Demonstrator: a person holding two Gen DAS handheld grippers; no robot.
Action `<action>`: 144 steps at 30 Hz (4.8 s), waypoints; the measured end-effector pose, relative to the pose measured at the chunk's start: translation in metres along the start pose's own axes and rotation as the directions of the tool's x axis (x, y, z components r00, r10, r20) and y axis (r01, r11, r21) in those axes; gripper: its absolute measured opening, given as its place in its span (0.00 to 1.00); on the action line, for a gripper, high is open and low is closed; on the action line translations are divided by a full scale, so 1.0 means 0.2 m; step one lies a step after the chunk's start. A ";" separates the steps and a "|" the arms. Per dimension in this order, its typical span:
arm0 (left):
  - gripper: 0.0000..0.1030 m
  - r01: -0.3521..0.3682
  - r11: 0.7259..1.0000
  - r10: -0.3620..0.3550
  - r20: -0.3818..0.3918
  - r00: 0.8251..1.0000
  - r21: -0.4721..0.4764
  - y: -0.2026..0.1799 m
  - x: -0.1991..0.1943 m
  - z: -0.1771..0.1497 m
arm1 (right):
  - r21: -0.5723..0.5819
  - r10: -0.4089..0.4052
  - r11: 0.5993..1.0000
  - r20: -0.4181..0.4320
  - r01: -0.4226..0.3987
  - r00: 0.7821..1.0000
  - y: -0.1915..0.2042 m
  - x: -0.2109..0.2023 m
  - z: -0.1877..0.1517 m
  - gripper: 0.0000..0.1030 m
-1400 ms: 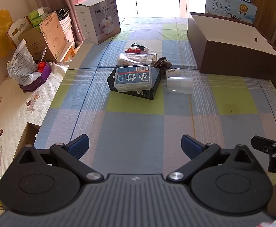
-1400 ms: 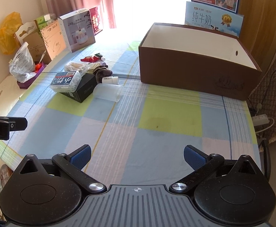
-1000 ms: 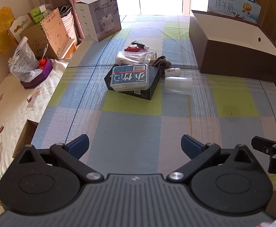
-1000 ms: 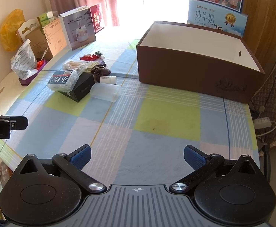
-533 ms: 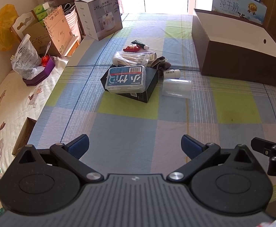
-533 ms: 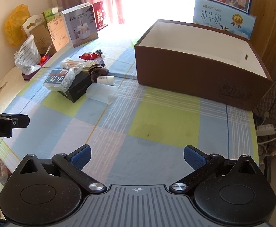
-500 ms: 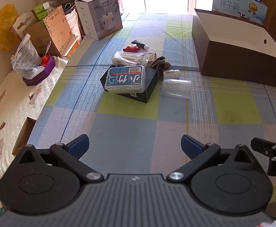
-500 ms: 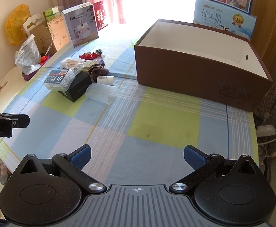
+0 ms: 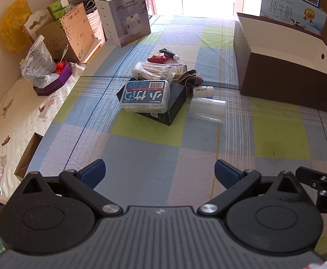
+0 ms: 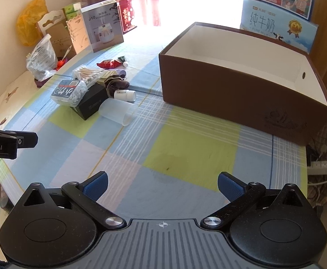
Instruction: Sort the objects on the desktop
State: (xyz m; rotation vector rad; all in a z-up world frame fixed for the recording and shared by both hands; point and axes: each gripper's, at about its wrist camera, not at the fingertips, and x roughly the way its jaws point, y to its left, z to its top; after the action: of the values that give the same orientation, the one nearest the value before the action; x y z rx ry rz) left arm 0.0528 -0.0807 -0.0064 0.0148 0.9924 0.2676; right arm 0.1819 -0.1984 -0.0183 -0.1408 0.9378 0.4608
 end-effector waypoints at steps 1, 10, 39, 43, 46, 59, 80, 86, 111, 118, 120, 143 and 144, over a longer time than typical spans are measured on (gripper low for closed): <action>0.99 -0.004 1.000 0.004 -0.001 1.000 -0.005 0.00 0.00 0.00 | -0.007 0.005 1.000 0.001 -0.005 1.000 -0.01 0.00 0.00 0.98; 0.99 -0.027 0.999 0.027 -0.012 1.000 -0.039 -0.03 0.01 0.01 | -0.023 0.042 0.999 0.011 -0.042 0.999 -0.07 0.04 0.03 0.98; 0.92 0.175 0.979 -0.175 -0.013 0.985 0.104 0.22 0.59 0.41 | 0.161 -0.003 0.987 0.005 0.003 1.000 0.16 0.42 0.25 0.98; 0.85 0.218 0.970 -0.214 -0.043 0.976 0.109 0.23 0.69 0.44 | 0.207 -0.040 0.978 -0.009 0.041 0.999 0.15 0.45 0.25 0.98; 0.84 0.214 0.966 -0.212 -0.030 0.977 0.142 0.23 0.71 0.46 | 0.236 -0.062 0.970 -0.017 0.064 0.998 0.15 0.46 0.25 0.98; 0.57 0.195 0.902 -0.232 0.052 0.971 0.384 0.22 0.68 0.41 | 0.272 -0.090 0.957 -0.037 0.096 0.995 0.24 0.54 0.28 0.98; 0.81 0.254 0.967 -0.252 -0.099 0.962 -0.002 0.63 0.73 0.31 | 0.287 -0.098 0.951 -0.076 0.116 0.992 0.25 0.54 0.25 0.98; 0.77 0.202 0.978 -0.205 -0.085 0.975 -0.044 0.60 0.80 0.37 | 0.289 -0.109 0.949 -0.073 0.125 0.991 0.24 0.52 0.24 0.98; 0.32 0.113 0.978 -0.101 -0.078 0.992 0.173 0.69 0.85 0.33 | 0.238 -0.074 0.968 -0.012 0.075 0.997 0.41 0.74 0.39 0.98; 0.40 0.114 0.986 -0.098 -0.123 0.988 0.125 0.70 0.87 0.28 | 0.249 -0.120 0.961 0.000 0.116 0.993 0.48 0.85 0.44 0.97; 0.39 0.114 0.986 -0.097 -0.134 0.986 0.125 0.70 0.88 0.27 | 0.254 -0.134 0.959 -0.003 0.130 0.991 0.49 0.88 0.45 0.93; 0.27 0.152 0.975 -0.143 -0.070 0.987 0.159 0.57 0.67 0.32 | 0.235 -0.108 0.966 -0.007 0.106 0.994 0.28 0.67 0.31 0.66; 0.27 0.166 0.973 -0.157 -0.063 0.986 0.163 0.54 0.64 0.33 | 0.239 -0.103 0.966 -0.002 0.101 0.995 0.25 0.64 0.30 0.66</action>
State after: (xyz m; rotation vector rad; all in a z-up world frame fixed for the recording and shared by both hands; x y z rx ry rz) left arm 0.1505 0.0599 -0.0620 0.0804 1.0570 0.0348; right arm 0.2687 -0.0935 -0.0810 0.0328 0.9634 0.2503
